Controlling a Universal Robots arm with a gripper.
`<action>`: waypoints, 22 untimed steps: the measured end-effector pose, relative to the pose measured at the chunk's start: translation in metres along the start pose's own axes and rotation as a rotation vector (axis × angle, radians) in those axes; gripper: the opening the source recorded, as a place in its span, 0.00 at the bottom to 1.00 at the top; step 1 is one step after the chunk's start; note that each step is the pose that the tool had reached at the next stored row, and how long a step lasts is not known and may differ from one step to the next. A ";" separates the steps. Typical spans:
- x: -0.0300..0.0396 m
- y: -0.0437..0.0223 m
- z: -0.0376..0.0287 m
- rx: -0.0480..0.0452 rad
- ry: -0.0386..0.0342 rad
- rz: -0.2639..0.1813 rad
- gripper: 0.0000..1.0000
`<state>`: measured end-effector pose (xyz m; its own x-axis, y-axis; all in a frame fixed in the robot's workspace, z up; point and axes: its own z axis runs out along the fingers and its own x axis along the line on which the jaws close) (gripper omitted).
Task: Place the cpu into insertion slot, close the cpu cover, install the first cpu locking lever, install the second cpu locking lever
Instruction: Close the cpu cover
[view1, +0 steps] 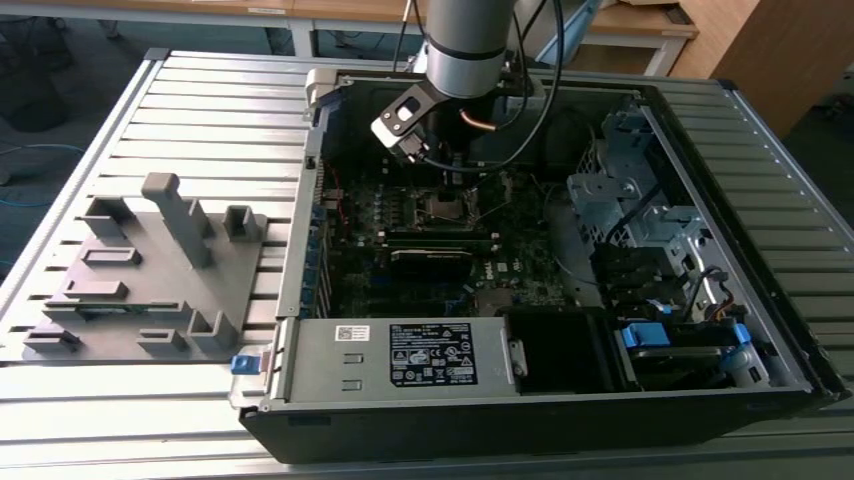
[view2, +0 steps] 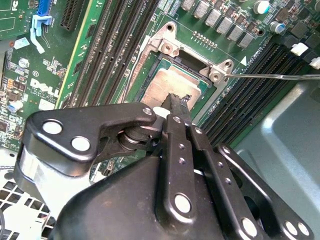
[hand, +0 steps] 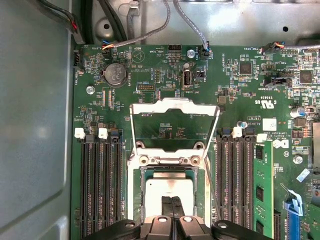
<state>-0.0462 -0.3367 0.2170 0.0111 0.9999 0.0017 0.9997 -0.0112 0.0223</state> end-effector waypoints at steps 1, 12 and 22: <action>0.0000 0.0000 -0.0001 0.0000 -0.0001 0.000 0.10; 0.0000 0.0003 -0.0114 0.0000 0.0000 0.000 0.10; 0.0000 0.0003 -0.0153 0.0001 0.0000 0.000 0.10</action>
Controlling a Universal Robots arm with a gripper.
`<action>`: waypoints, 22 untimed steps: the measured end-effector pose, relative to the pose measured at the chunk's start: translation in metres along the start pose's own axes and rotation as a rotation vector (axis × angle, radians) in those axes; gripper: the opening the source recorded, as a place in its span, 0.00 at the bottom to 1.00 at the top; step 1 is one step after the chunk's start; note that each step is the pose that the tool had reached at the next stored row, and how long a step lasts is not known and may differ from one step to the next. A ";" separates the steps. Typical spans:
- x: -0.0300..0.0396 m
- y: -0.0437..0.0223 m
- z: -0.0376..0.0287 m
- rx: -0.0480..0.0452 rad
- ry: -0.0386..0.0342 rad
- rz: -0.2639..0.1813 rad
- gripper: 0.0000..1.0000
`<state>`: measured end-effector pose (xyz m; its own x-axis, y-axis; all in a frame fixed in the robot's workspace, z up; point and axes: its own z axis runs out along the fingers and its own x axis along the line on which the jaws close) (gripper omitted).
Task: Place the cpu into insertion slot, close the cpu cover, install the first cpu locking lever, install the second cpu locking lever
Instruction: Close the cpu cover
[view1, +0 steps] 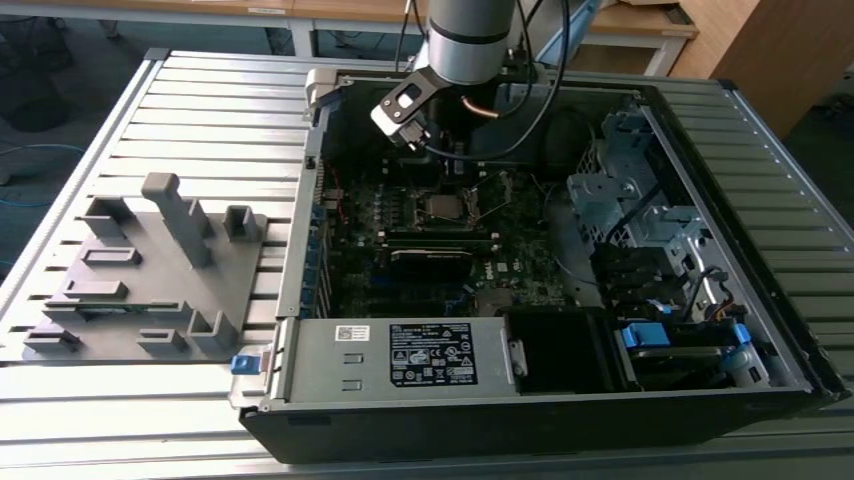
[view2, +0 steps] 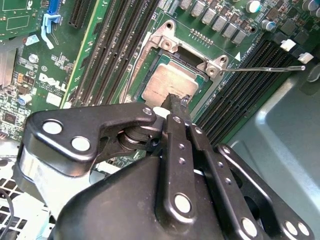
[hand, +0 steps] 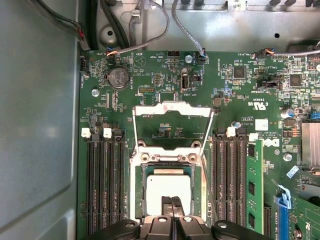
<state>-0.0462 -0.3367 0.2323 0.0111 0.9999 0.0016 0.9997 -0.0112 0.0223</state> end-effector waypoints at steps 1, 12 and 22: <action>0.0000 0.0000 -0.0008 0.0001 0.0001 0.000 0.10; 0.0000 0.0002 -0.0077 -0.0001 0.0001 0.000 0.10; 0.0001 0.0002 -0.0095 -0.0002 0.0003 0.000 0.10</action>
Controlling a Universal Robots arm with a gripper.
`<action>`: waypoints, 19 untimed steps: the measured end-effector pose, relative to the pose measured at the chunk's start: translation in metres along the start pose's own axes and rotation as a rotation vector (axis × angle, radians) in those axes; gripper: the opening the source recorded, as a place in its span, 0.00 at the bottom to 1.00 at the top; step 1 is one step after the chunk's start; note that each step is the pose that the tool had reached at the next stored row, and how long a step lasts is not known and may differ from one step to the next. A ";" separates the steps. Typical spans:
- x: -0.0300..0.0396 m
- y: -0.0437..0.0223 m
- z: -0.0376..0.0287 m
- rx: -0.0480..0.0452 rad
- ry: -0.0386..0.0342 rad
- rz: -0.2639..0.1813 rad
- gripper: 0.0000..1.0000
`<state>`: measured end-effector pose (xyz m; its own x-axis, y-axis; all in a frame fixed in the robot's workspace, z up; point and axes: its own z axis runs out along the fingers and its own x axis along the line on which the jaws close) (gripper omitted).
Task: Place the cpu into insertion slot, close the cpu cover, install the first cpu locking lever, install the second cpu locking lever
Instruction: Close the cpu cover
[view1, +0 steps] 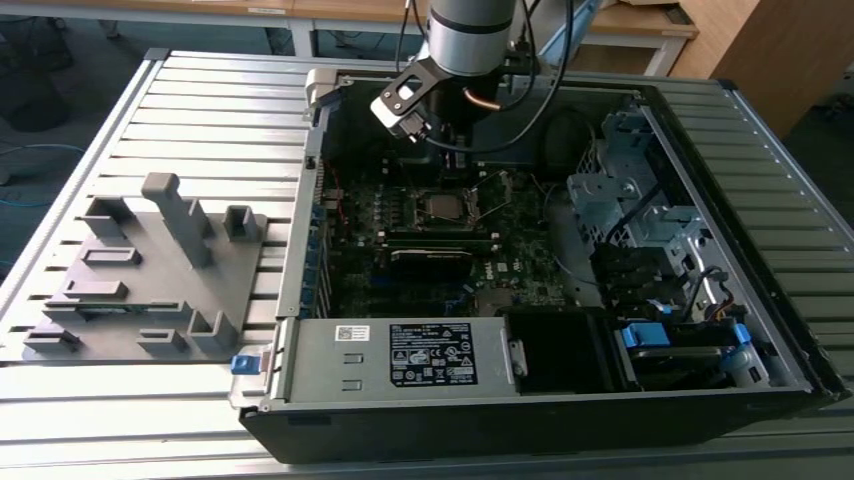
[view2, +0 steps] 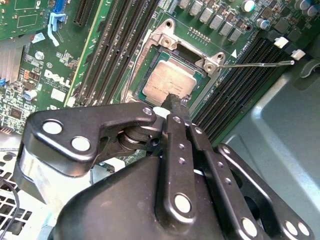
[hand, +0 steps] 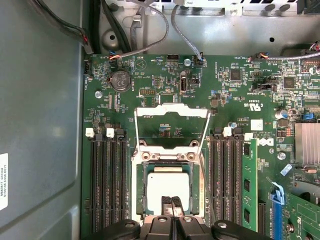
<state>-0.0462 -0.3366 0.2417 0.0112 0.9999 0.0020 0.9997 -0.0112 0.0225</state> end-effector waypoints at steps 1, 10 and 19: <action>0.0000 0.0000 -0.0001 0.0001 -0.0001 0.000 0.10; 0.0000 0.0000 -0.0017 0.0002 -0.0002 0.000 0.10; 0.0000 0.0001 -0.0032 0.0002 -0.0003 0.000 0.10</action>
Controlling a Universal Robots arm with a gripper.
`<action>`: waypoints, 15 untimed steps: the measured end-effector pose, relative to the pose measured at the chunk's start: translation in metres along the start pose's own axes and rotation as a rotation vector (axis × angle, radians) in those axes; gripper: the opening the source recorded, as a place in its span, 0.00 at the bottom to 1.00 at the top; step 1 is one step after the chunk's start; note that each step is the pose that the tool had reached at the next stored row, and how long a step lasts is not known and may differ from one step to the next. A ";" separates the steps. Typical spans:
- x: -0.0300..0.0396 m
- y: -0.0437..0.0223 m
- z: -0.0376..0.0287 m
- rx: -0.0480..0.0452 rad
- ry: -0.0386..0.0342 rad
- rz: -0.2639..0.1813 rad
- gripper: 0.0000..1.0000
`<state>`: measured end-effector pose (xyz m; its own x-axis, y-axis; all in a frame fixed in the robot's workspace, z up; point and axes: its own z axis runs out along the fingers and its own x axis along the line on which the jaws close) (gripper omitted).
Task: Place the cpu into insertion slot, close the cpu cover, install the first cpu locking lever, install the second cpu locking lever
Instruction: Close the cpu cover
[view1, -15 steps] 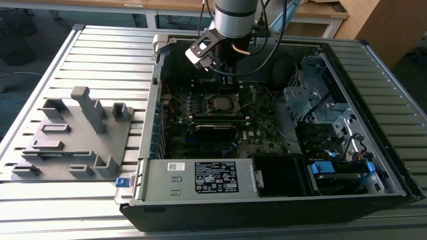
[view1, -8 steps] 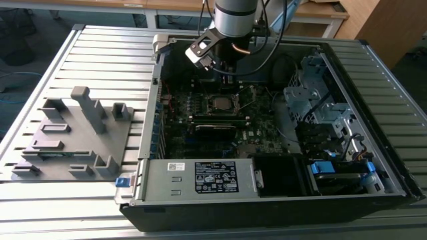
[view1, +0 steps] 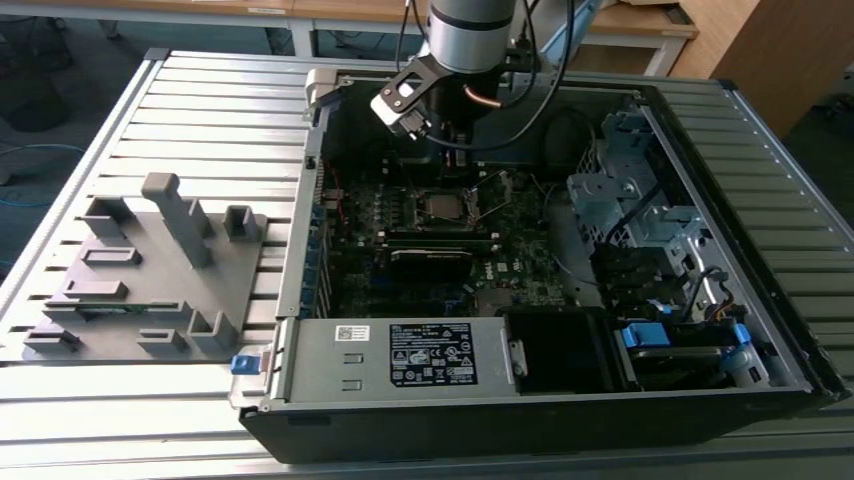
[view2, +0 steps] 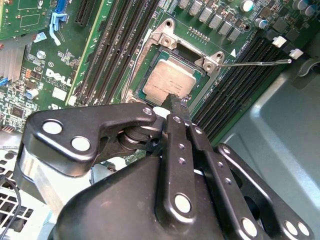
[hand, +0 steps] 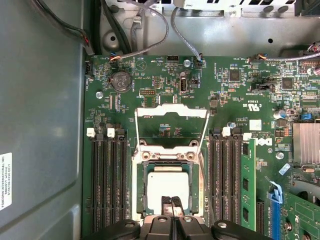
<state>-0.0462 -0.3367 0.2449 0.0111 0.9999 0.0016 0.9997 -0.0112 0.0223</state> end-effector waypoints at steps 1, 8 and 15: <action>-0.0001 0.0000 -0.0006 0.0003 -0.0005 0.000 0.10; 0.0000 0.0001 -0.0056 0.0000 0.0001 0.000 0.10; 0.0000 0.0002 -0.0068 0.0000 0.0001 0.000 0.10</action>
<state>-0.0462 -0.3367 0.2517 0.0111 0.9999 0.0017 0.9997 -0.0111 0.0223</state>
